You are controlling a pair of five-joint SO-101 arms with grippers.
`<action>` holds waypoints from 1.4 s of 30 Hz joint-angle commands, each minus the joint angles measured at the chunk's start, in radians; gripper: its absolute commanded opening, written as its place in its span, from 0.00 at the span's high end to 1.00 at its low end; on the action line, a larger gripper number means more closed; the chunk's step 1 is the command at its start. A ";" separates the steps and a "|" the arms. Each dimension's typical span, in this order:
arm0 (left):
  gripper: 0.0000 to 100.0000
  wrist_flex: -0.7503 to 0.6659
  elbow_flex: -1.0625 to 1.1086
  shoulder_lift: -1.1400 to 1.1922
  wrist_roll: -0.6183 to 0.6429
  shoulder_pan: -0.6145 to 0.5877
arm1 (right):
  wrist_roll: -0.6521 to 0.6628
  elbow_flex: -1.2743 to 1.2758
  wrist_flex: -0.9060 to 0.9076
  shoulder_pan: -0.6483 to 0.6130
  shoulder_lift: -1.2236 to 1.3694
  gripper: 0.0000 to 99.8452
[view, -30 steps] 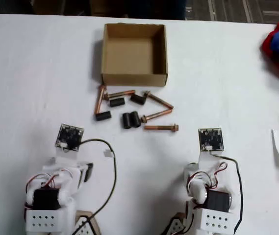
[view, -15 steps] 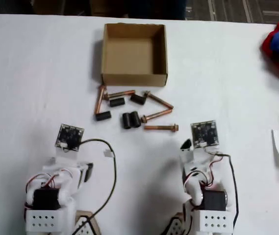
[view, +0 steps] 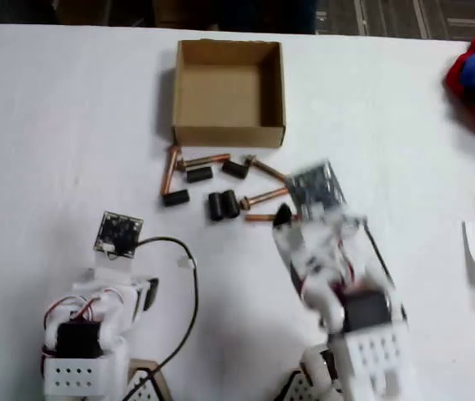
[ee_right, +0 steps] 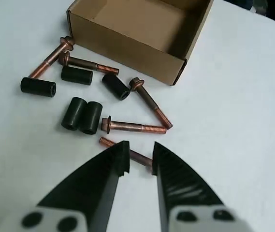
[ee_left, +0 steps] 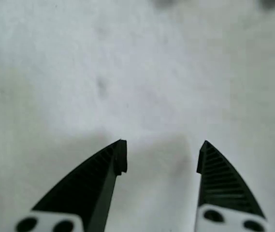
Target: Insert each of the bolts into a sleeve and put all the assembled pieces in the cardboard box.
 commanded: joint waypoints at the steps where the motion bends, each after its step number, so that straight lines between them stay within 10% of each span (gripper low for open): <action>1: 0.75 -0.014 0.021 -0.026 -0.008 0.008 | 0.005 -0.414 0.156 -0.047 0.512 0.92; 19: 0.75 -0.014 0.021 -0.026 -0.008 0.008 | -0.258 -1.784 0.733 -0.179 1.863 0.92; 42: 0.75 -0.014 0.021 -0.026 -0.008 0.008 | -0.258 -1.861 0.734 -0.209 2.132 0.91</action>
